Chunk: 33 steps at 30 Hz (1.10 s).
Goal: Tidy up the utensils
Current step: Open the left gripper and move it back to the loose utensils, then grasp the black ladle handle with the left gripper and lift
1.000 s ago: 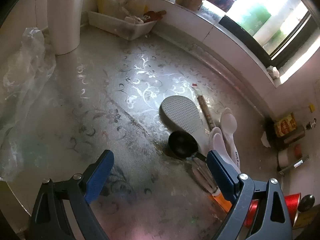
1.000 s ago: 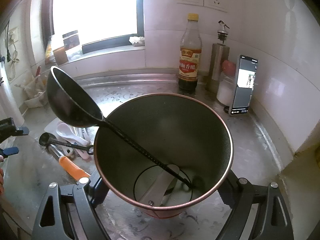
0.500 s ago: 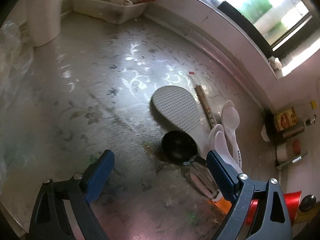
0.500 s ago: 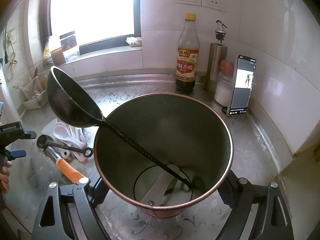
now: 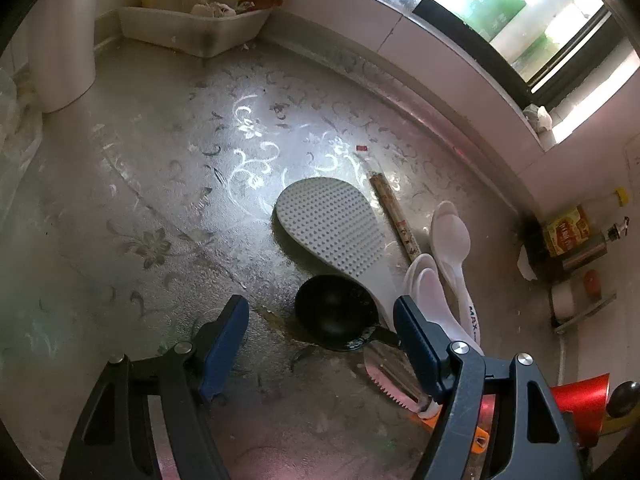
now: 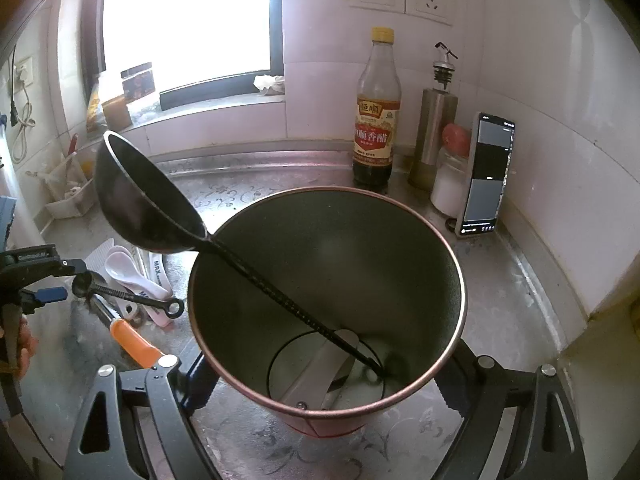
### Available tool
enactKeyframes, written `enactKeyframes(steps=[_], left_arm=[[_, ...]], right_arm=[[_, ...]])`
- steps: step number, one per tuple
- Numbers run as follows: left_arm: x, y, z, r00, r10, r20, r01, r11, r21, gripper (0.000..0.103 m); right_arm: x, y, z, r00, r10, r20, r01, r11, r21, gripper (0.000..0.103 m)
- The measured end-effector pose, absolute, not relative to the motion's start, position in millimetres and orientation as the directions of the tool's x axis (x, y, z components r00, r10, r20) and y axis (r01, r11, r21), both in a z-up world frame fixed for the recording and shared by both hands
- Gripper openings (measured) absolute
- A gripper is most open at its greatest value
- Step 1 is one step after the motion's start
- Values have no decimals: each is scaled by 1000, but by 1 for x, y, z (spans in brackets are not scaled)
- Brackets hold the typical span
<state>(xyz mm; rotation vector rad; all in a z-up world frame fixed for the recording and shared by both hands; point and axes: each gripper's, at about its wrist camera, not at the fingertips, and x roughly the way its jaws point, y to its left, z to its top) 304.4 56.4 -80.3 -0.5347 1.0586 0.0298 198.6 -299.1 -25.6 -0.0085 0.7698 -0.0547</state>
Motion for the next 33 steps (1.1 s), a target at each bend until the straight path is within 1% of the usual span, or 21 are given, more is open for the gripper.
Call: enactKeyframes(steps=[4, 6, 7, 9, 10, 11, 19, 21, 23, 27, 29, 33], left_arm=[[307, 52, -85, 494, -221, -841, -266, 882, -389, 75], [307, 49, -86, 493, -216, -843, -261, 887, -380, 69], [308, 48, -86, 493, -212, -844, -259, 890, -375, 63], [307, 48, -84, 491, -202, -847, -260, 894, -364, 58], [308, 47, -84, 490, -206, -847, -261, 893, -367, 52], [310, 47, -85, 489, -207, -847, -263, 891, -369, 48], [316, 45, -85, 485, -190, -853, -270, 896, -353, 48], [317, 44, -85, 484, -183, -856, -267, 900, -343, 46], [316, 45, -86, 482, -166, -860, -273, 905, -327, 32], [313, 51, -88, 488, -154, -859, -298, 896, -330, 21], [311, 54, -89, 488, -143, -861, -310, 894, -324, 11], [306, 58, -90, 495, -146, -857, -318, 887, -335, 6]], right_arm=[[199, -299, -26, 717, -53, -695, 47, 999, -28, 90], [198, -299, -26, 717, -53, -695, 46, 999, -28, 90], [198, -299, -26, 717, -52, -695, 46, 999, -27, 90], [198, -299, -26, 717, -52, -695, 47, 999, -27, 90], [198, -299, -26, 717, -53, -695, 47, 999, -28, 90], [198, -299, -26, 717, -53, -695, 47, 999, -27, 90], [198, -299, -26, 717, -53, -695, 47, 999, -28, 90], [198, -299, -26, 717, -53, -695, 47, 999, -28, 90], [198, -299, -26, 717, -52, -695, 47, 999, -27, 90], [199, -299, -26, 717, -54, -695, 48, 998, -28, 90], [198, -299, -25, 717, -54, -695, 48, 998, -29, 90], [199, -299, -25, 717, -54, -695, 48, 998, -28, 90]])
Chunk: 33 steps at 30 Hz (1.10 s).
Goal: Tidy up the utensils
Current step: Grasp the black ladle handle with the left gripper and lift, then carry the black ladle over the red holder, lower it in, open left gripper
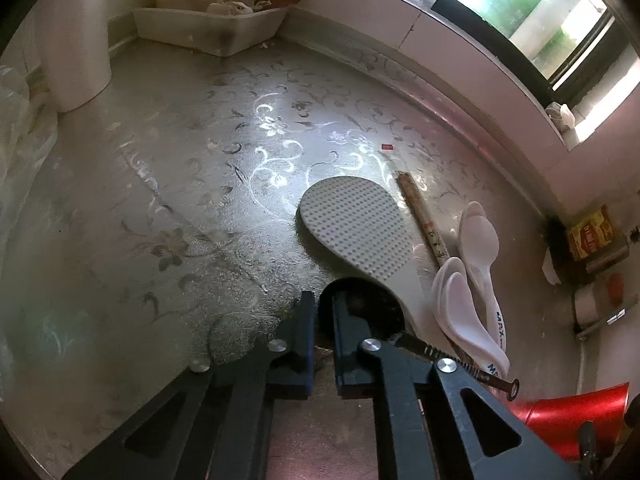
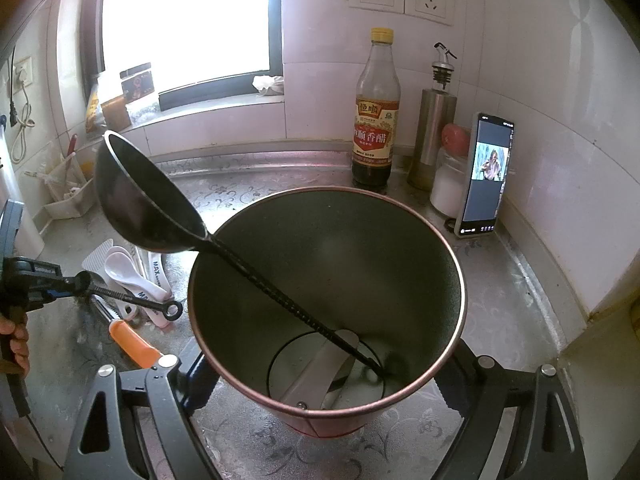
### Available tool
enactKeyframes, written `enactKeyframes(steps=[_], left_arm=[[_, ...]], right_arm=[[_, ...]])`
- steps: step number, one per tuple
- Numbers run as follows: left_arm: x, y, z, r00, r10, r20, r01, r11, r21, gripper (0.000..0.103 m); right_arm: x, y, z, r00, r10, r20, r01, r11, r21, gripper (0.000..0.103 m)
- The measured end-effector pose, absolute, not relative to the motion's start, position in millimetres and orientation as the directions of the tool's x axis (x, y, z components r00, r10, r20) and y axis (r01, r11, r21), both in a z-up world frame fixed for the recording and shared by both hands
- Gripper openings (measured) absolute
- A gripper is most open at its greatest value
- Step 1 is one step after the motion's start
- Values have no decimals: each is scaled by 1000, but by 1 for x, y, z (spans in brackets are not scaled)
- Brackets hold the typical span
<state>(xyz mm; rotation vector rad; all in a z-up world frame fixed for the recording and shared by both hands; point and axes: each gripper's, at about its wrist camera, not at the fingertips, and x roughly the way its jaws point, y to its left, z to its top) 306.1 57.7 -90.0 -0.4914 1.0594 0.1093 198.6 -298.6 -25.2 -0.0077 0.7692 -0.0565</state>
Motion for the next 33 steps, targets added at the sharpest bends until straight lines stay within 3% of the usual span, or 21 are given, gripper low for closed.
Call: enactKeyframes(steps=[7, 18, 33], left_arm=[[293, 60, -78, 534, -141, -834, -306, 887, -346, 5], [264, 65, -12, 658, -98, -746, -251, 907, -340, 4], [224, 36, 103, 844, -109, -526, -75, 945, -317, 4]], right_arm=[[198, -298, -25, 717, -55, -695, 49, 998, -28, 90], [198, -299, -25, 717, -53, -695, 49, 998, -26, 90], [199, -298, -25, 717, -52, -695, 48, 999, -25, 90]])
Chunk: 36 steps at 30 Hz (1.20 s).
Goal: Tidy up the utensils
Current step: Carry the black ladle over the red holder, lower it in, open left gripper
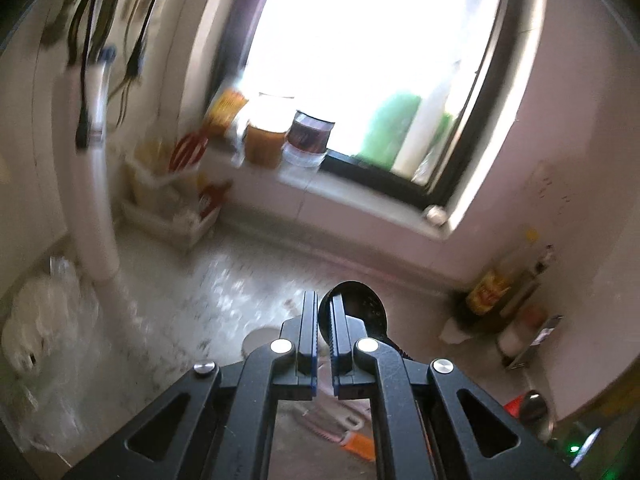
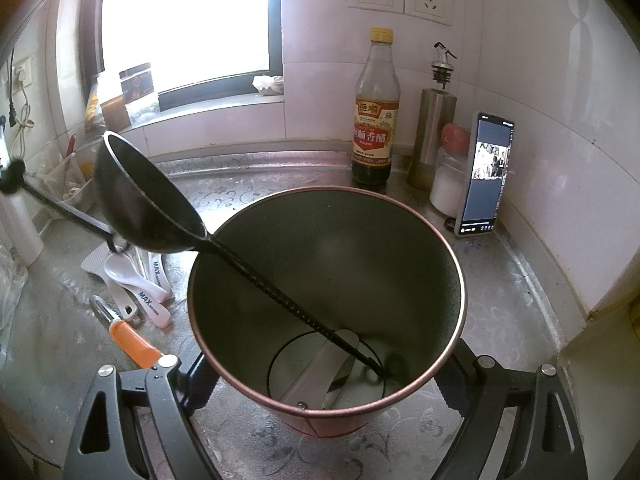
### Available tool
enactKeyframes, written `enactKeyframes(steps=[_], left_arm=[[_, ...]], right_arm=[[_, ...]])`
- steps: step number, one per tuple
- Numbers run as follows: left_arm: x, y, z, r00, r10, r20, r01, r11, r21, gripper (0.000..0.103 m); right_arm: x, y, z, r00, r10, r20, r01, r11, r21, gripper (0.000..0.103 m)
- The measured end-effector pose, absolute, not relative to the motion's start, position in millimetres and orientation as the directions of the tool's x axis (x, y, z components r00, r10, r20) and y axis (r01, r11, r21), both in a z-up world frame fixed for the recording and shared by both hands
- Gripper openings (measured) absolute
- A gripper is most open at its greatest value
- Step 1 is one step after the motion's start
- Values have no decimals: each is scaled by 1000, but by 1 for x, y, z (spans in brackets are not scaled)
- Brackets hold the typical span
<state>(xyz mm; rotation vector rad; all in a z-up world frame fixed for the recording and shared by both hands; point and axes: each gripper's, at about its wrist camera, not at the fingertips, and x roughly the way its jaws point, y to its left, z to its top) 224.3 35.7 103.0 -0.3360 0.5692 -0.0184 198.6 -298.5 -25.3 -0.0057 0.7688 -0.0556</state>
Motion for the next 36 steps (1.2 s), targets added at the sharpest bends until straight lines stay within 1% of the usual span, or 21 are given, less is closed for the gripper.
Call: enactKeyframes(steps=[9, 15, 20, 30, 36], left_arm=[[213, 13, 160, 905, -167, -392, 51, 956, -288, 4], [212, -15, 178, 911, -218, -350, 134, 960, -247, 4], [213, -45, 177, 899, -246, -362, 186, 963, -193, 4], [210, -112, 148, 861, -265, -434, 276, 960, -39, 4], [211, -130, 134, 823, -304, -479, 332, 943, -27, 5]], right_arm=[[198, -298, -26, 717, -51, -695, 46, 999, -26, 90], [198, -294, -27, 718, -42, -695, 34, 999, -26, 90], [198, -295, -27, 718, -41, -695, 34, 999, -24, 90], [199, -293, -27, 719, -40, -694, 27, 999, -30, 90], [199, -292, -27, 719, -40, -694, 25, 999, -32, 90]])
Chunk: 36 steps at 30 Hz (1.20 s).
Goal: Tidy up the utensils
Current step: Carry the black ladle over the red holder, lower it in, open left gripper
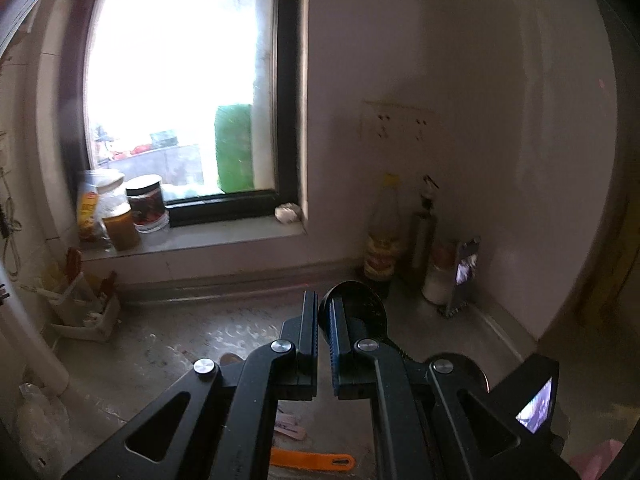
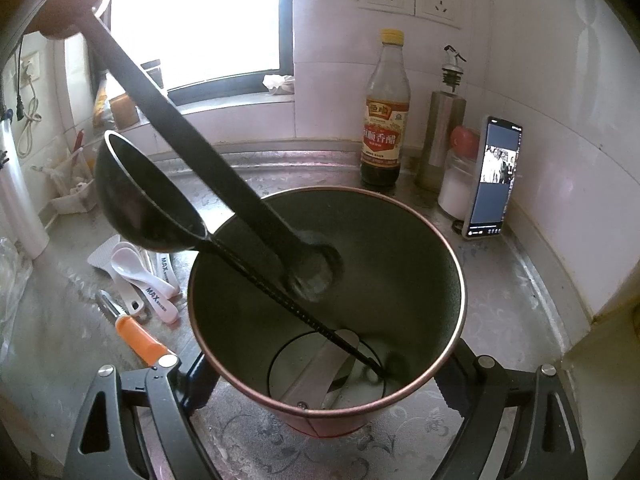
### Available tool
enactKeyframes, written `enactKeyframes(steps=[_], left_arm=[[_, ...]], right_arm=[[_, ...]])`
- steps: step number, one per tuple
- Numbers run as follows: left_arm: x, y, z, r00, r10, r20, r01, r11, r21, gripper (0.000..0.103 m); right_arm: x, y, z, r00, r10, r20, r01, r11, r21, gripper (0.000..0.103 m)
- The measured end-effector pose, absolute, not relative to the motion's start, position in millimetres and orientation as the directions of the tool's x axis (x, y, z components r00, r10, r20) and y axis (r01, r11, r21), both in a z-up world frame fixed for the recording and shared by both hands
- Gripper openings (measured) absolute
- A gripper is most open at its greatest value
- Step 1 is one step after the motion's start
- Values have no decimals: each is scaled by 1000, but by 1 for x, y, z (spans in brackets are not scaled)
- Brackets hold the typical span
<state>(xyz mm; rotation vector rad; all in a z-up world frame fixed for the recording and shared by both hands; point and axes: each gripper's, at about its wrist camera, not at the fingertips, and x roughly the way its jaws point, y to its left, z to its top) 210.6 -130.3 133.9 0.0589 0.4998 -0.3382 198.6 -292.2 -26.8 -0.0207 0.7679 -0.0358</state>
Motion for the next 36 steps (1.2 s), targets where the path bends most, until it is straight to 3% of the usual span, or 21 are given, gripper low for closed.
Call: enactKeyframes(steps=[20, 36], left_arm=[[212, -161, 97, 680, -408, -610, 462, 884, -75, 7], [208, -163, 101, 646, -466, -604, 508, 853, -115, 14]], right_arm=[[199, -290, -27, 718, -39, -695, 24, 999, -32, 90], [199, -289, -27, 718, -39, -695, 24, 999, -32, 90]])
